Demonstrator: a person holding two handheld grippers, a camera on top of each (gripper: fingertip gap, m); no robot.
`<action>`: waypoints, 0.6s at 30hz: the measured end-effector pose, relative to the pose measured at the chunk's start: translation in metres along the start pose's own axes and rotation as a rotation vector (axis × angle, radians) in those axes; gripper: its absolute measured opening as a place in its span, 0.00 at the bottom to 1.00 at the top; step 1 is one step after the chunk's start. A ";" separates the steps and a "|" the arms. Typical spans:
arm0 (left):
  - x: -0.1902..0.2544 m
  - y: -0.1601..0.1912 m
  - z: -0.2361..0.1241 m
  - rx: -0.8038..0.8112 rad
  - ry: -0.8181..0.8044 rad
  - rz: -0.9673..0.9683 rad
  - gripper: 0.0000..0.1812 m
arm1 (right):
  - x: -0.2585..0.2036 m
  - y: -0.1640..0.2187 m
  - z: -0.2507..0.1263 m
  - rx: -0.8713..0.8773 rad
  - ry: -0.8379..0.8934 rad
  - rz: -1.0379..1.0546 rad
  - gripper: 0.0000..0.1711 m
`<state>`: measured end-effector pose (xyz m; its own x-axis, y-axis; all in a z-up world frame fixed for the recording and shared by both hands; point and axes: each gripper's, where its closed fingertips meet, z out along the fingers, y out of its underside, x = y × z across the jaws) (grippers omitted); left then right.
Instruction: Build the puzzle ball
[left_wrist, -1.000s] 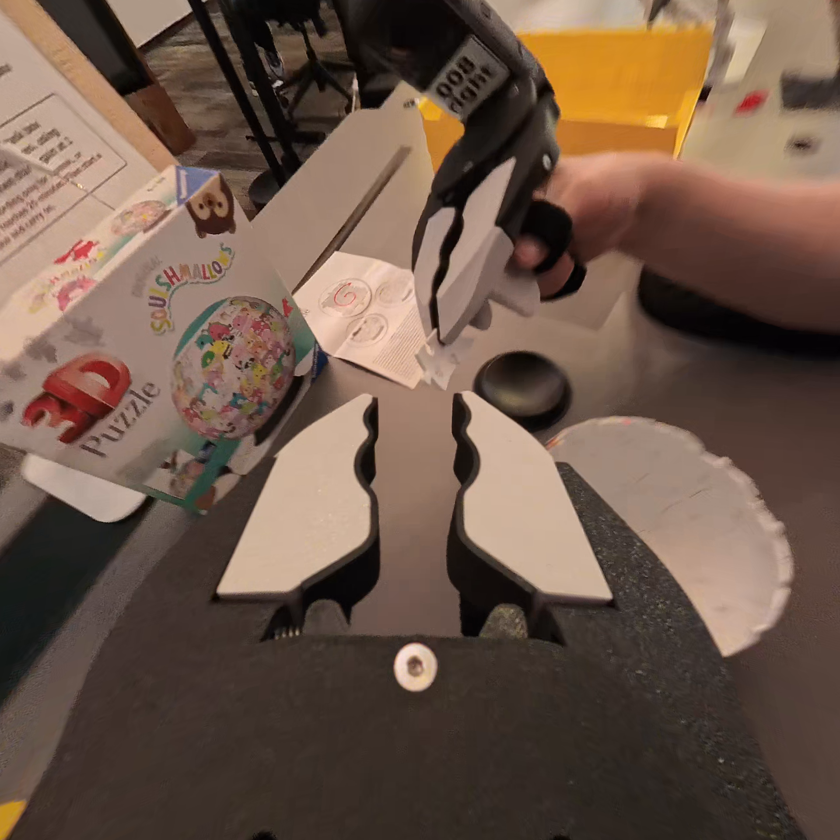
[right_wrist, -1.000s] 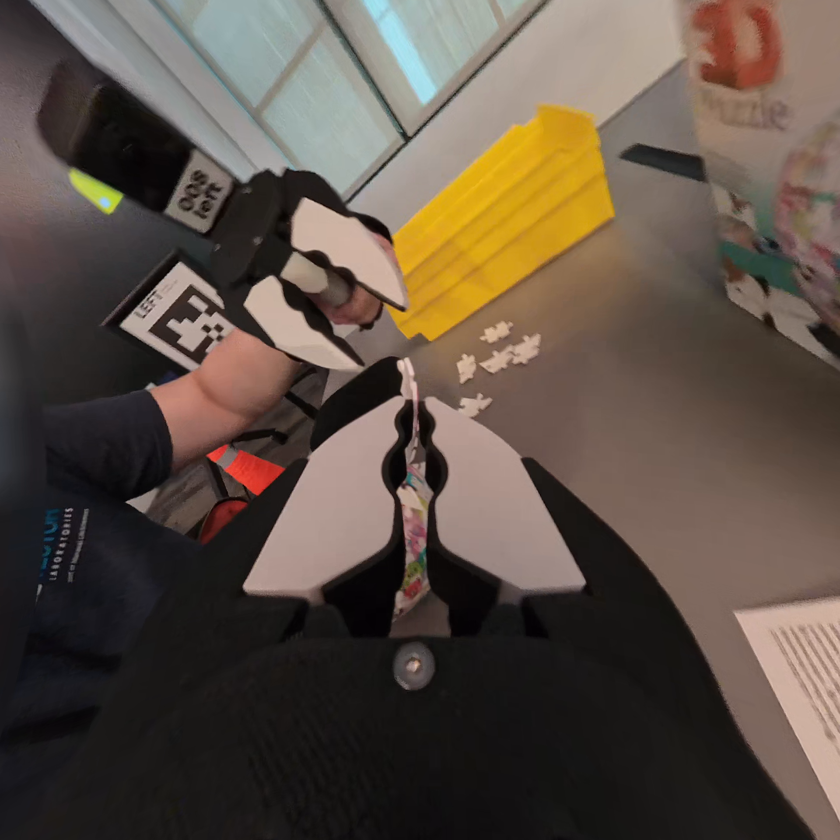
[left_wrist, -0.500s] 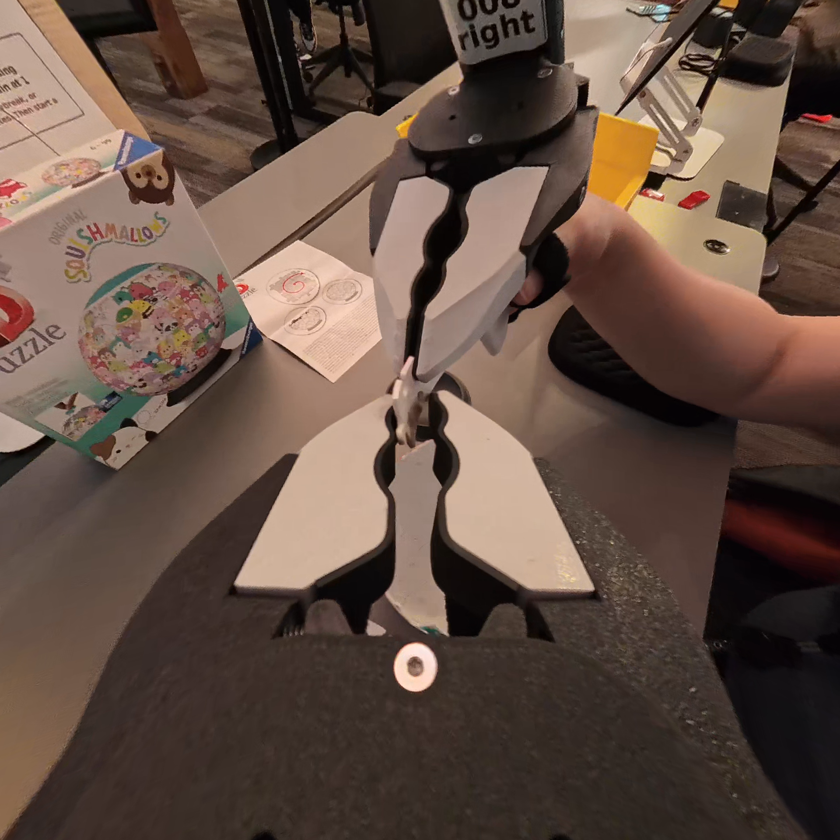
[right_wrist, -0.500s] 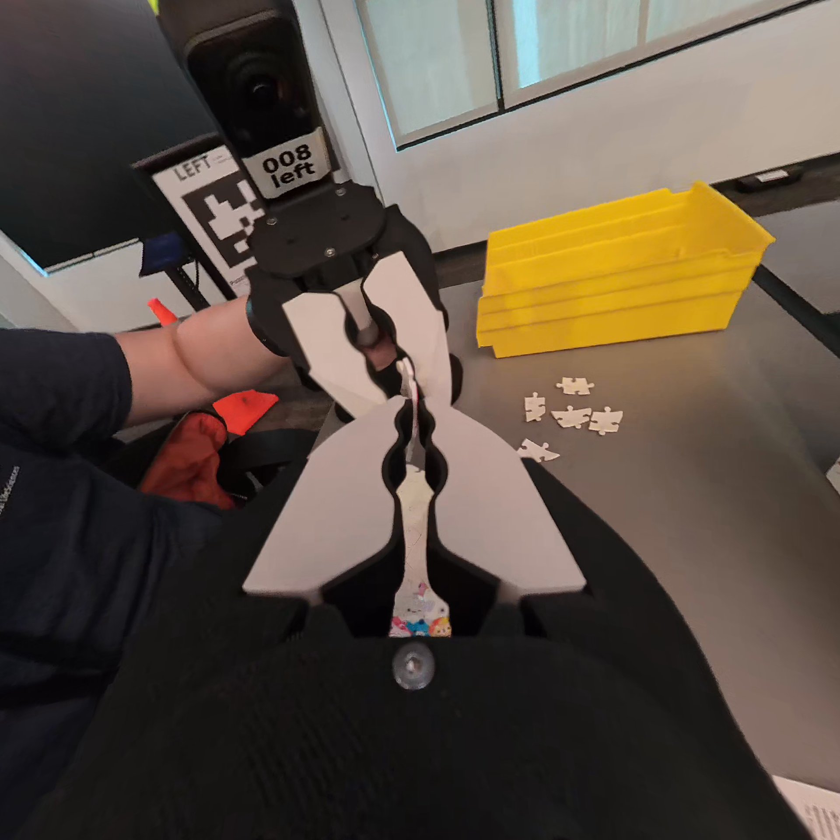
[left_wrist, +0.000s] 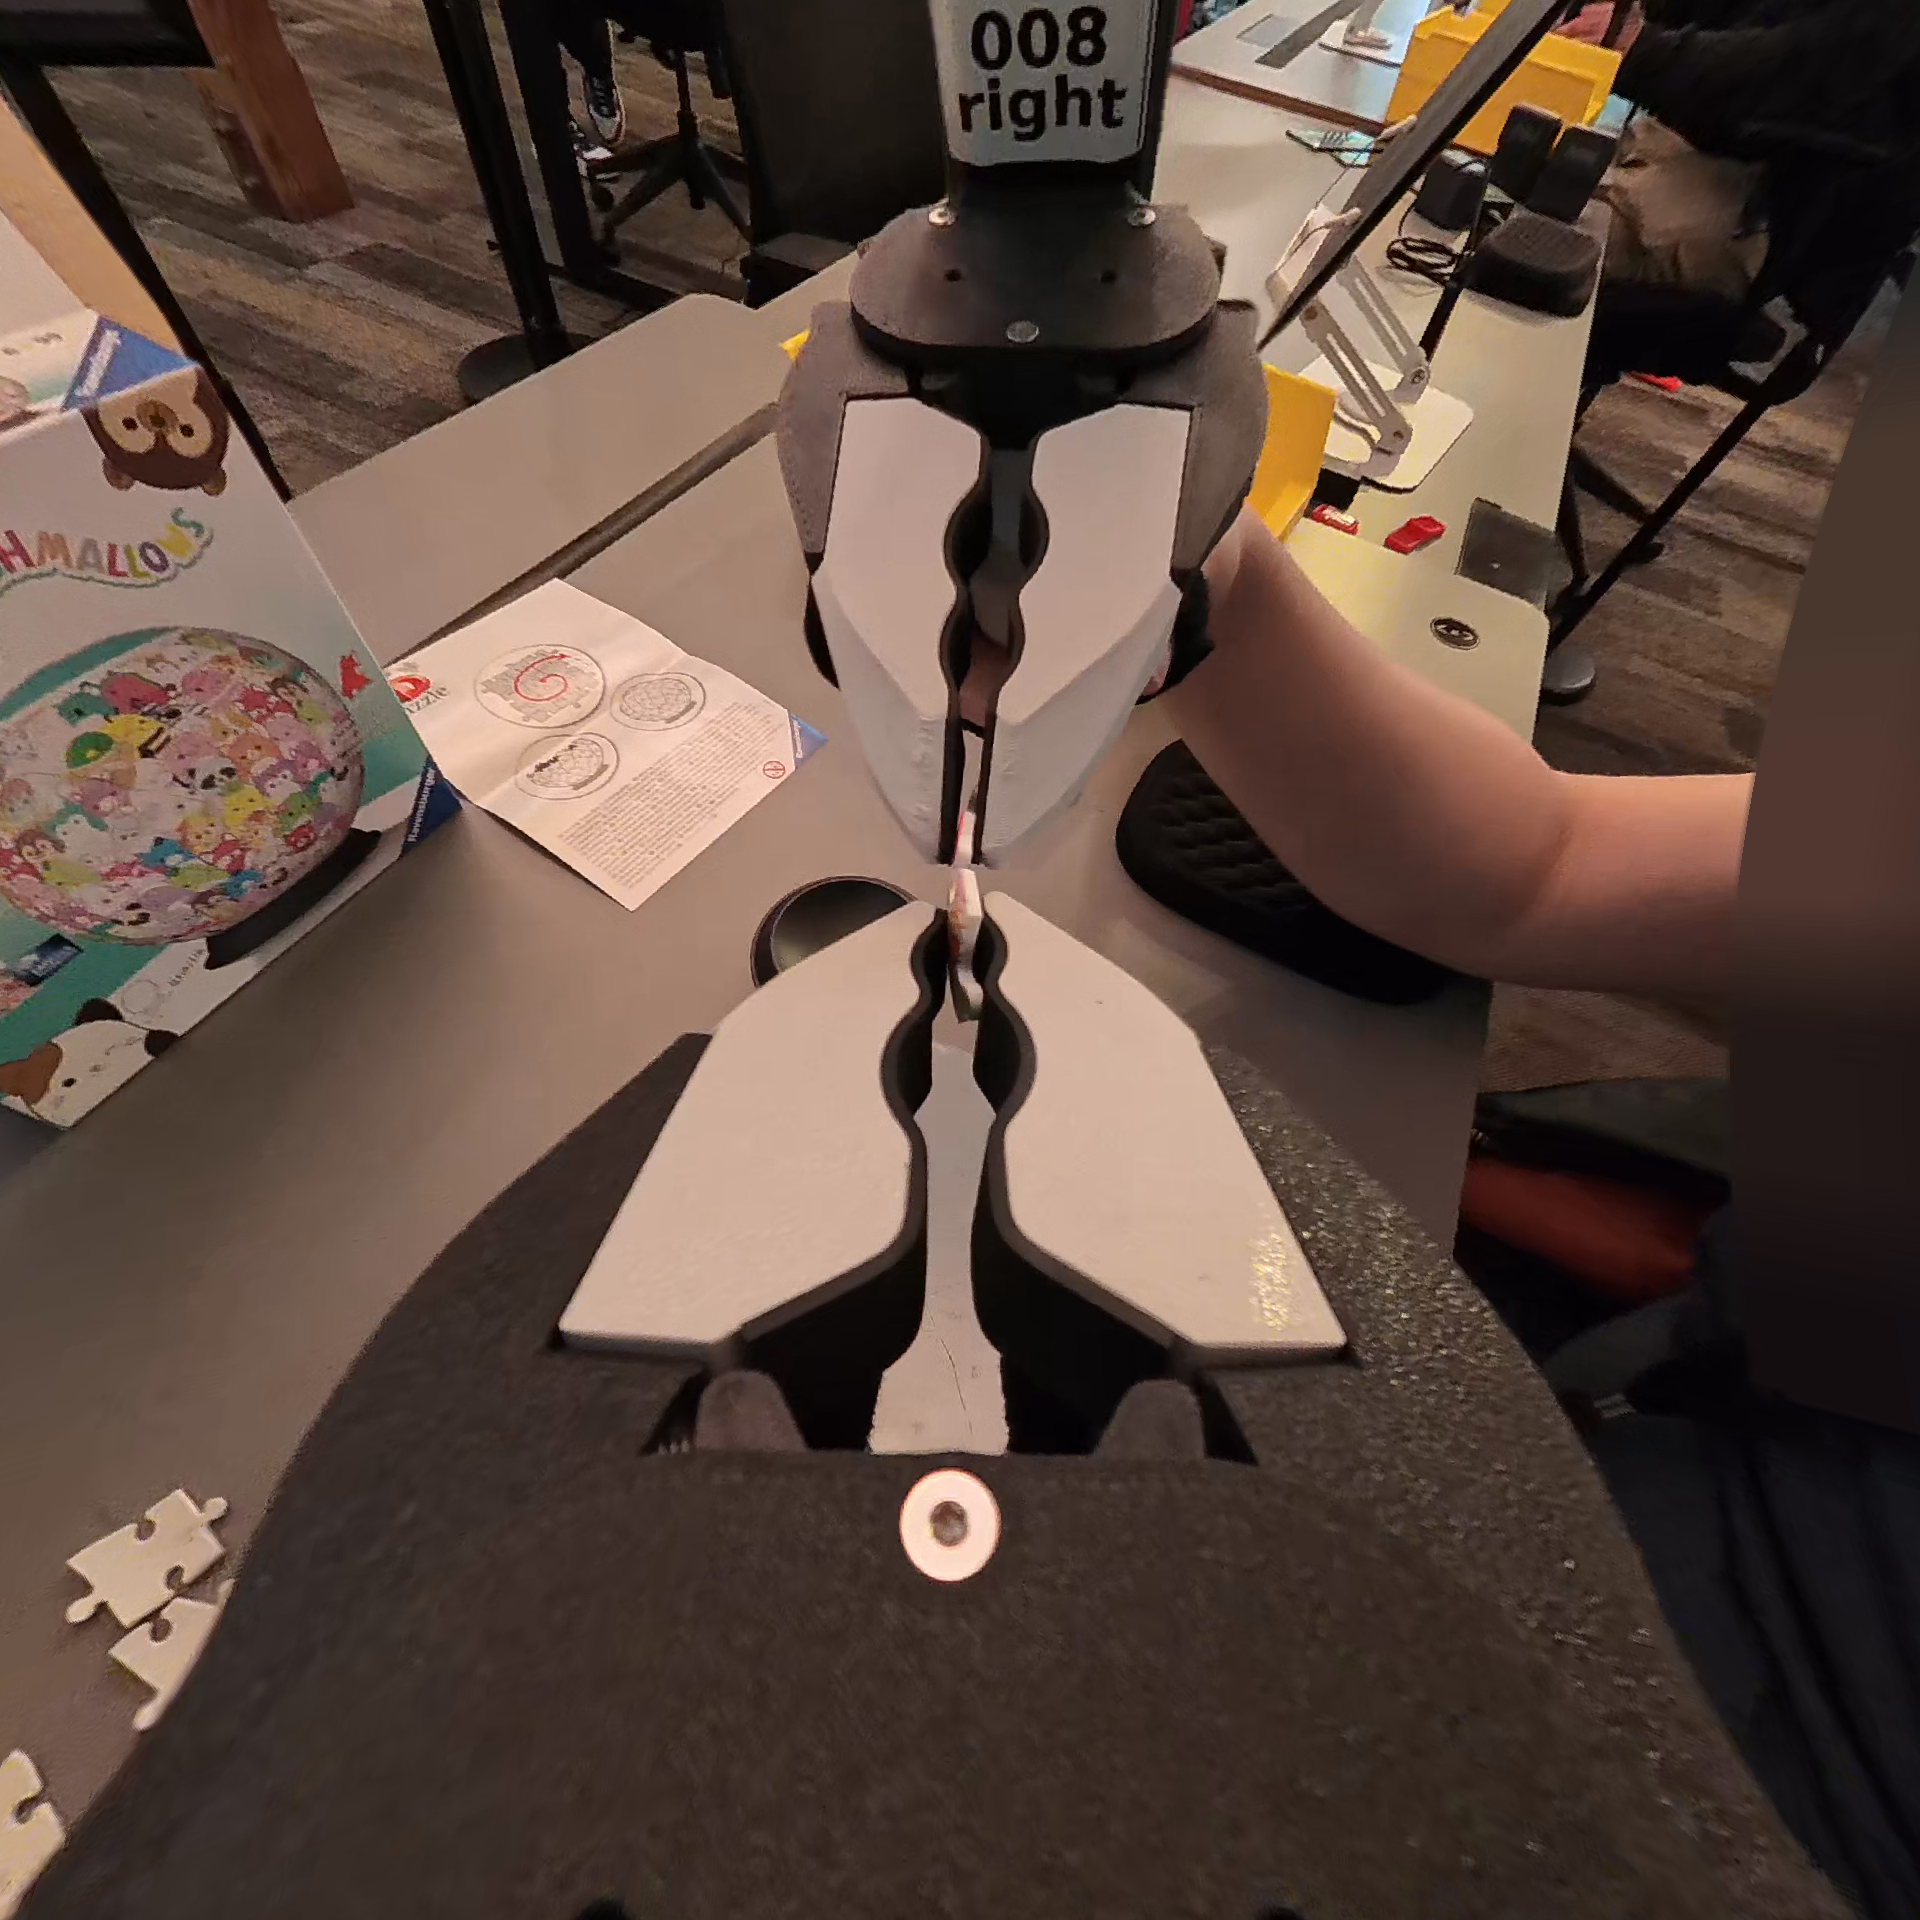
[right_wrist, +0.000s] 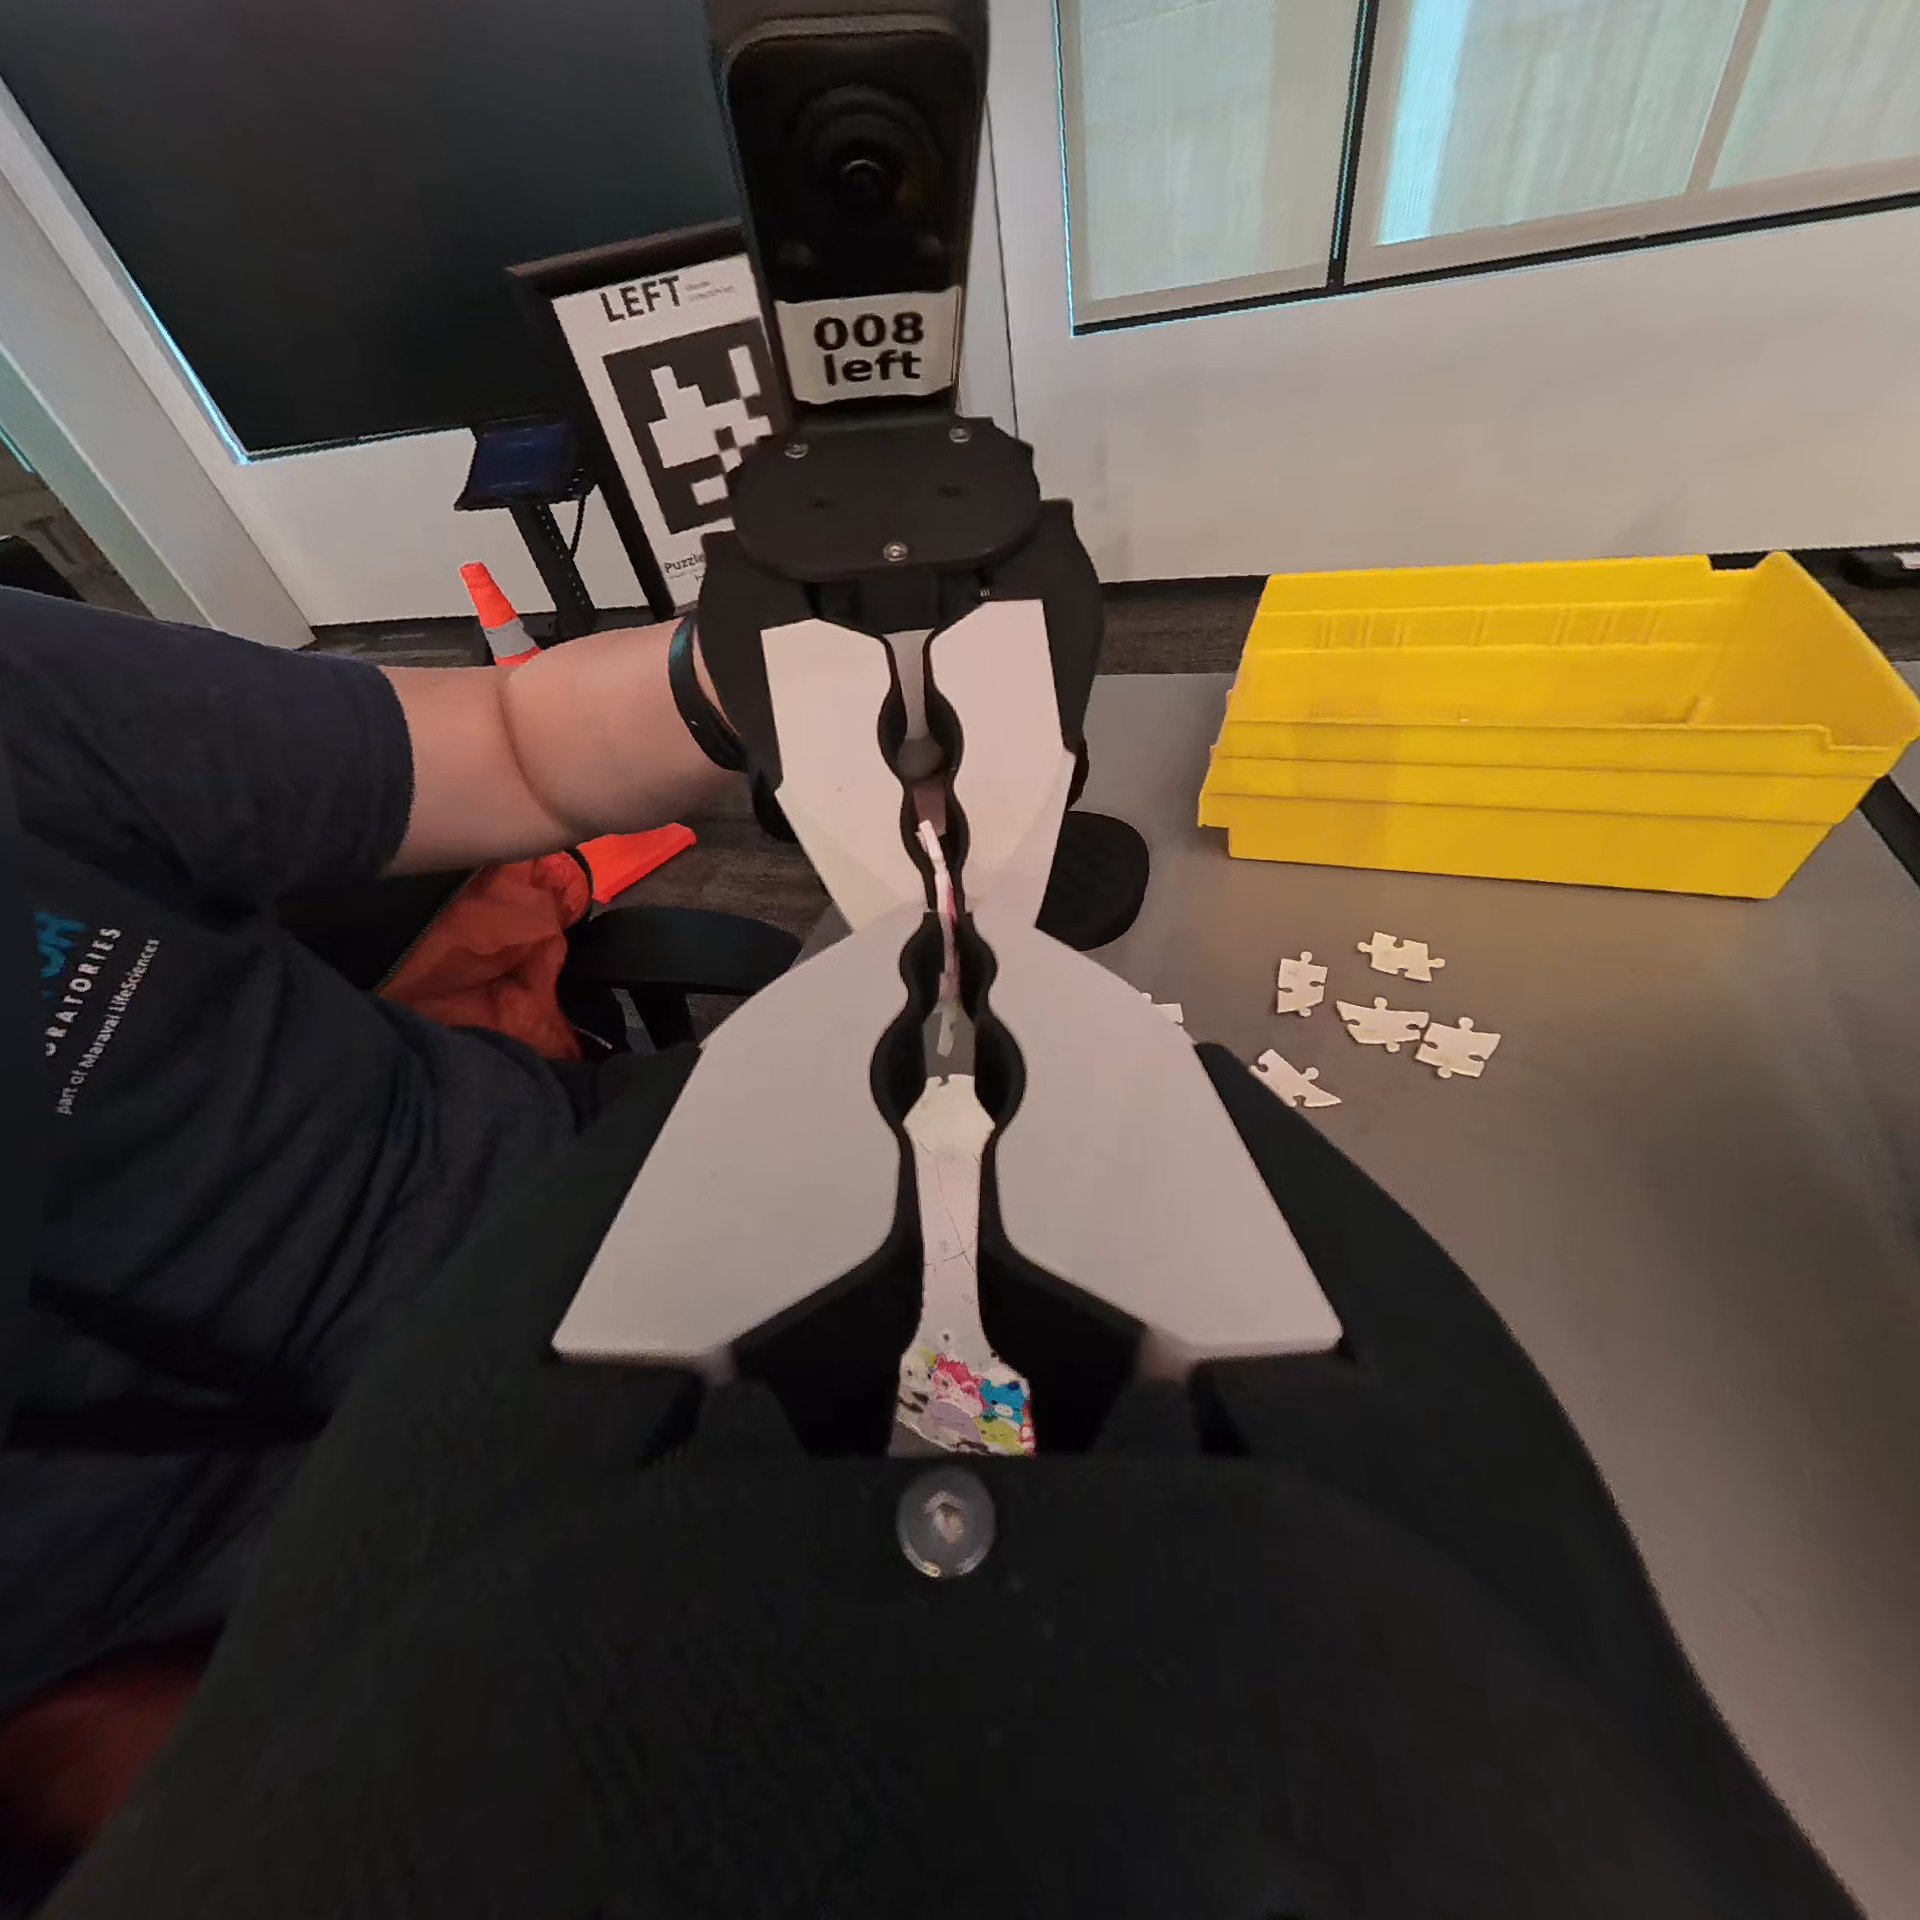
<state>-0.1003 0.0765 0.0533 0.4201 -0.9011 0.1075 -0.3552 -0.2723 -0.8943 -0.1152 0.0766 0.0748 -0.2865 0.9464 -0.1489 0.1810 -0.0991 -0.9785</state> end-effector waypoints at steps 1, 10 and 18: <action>0.001 -0.001 0.000 -0.002 -0.003 0.009 0.01 | -0.001 -0.001 -0.001 0.005 -0.008 -0.001 0.02; -0.002 0.001 0.002 -0.021 -0.034 0.032 0.01 | 0.001 0.003 -0.002 -0.015 0.010 -0.015 0.03; -0.004 0.006 0.006 -0.029 -0.010 0.036 0.01 | 0.003 0.008 -0.003 -0.055 0.026 0.002 0.02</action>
<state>-0.0992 0.0803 0.0453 0.4150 -0.9071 0.0707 -0.3941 -0.2492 -0.8846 -0.1122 0.0797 0.0665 -0.2617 0.9540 -0.1460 0.2332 -0.0843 -0.9688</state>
